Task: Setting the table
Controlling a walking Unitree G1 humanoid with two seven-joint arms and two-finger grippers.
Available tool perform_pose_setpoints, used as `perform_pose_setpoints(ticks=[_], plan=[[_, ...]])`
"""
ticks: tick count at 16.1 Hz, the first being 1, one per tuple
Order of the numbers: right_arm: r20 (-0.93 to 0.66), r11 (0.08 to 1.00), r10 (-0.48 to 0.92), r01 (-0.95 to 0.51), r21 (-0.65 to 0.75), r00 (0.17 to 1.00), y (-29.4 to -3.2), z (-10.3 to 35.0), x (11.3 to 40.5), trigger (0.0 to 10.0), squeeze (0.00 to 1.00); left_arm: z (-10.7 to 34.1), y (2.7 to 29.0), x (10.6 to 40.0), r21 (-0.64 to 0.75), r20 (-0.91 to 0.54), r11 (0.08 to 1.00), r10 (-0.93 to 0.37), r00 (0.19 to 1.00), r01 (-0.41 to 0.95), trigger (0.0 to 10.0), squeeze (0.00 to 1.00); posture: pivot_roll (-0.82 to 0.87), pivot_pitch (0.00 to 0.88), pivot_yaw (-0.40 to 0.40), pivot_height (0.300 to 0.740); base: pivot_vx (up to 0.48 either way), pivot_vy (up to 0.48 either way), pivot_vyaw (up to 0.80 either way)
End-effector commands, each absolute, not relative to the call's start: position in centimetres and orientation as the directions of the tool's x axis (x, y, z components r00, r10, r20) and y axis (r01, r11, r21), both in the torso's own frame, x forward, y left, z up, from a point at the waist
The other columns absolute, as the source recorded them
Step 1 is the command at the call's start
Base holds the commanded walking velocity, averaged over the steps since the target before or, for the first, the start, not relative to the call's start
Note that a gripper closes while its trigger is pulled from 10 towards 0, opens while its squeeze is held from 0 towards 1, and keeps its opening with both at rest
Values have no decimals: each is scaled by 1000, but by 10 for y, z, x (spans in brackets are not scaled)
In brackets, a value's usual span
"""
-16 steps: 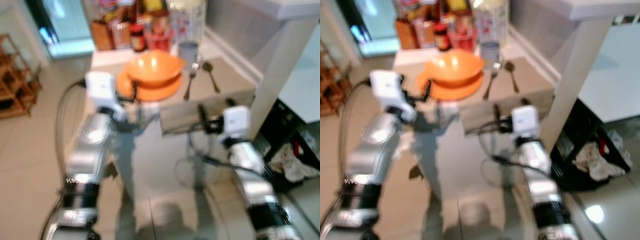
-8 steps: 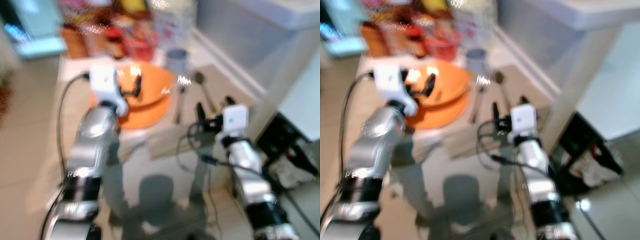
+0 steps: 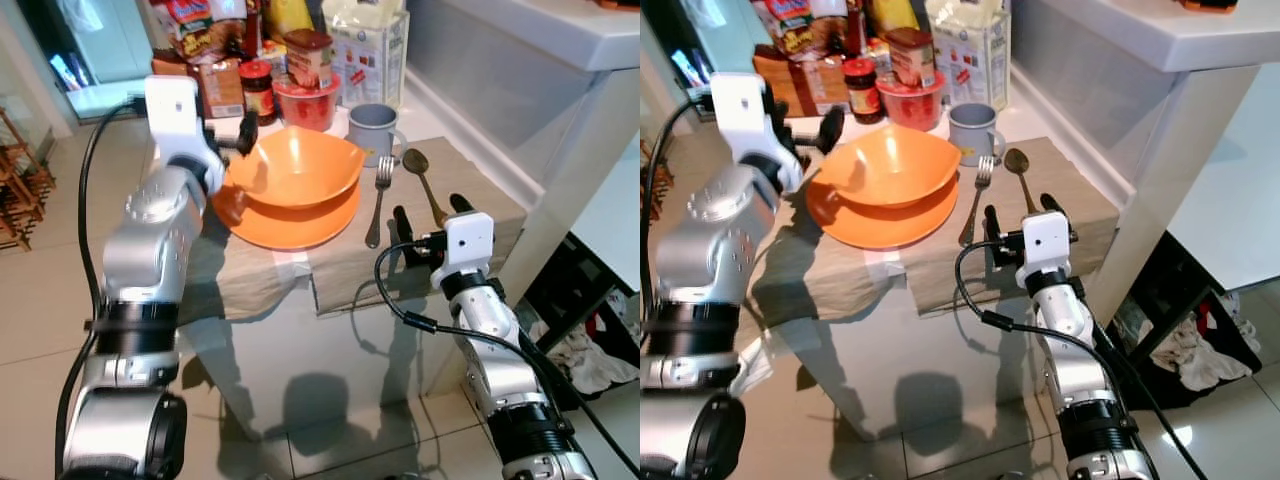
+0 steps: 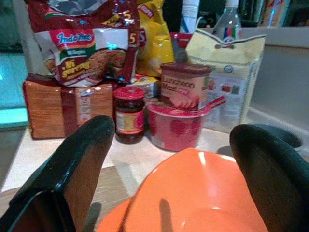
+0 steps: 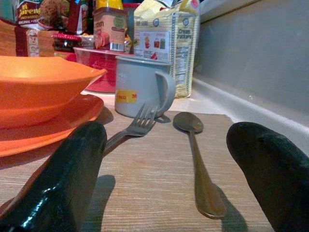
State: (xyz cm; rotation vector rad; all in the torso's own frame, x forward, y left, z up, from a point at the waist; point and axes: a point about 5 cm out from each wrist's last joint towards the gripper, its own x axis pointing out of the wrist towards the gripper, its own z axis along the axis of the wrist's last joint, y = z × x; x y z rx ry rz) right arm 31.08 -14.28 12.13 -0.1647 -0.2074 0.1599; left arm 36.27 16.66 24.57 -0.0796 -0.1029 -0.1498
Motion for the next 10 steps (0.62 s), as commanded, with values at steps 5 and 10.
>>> perform_pose_setpoints(ticks=[5, 10], plan=[[194, 973, 167, -130, -188, 967, -149, 122, 308, 10000, 0, 232, 182, 373, -266, -150, 961, -119, 981, 76, 10000, 0, -58, 0, 58, 740, 0, 0, 0], [181, 974, 166, -132, -183, 969, -149, 119, 306, 10000, 0, 221, 187, 374, -314, -305, 949, -113, 946, 12, 10000, 0, -59, 0, 60, 740, 0, 0, 0]])
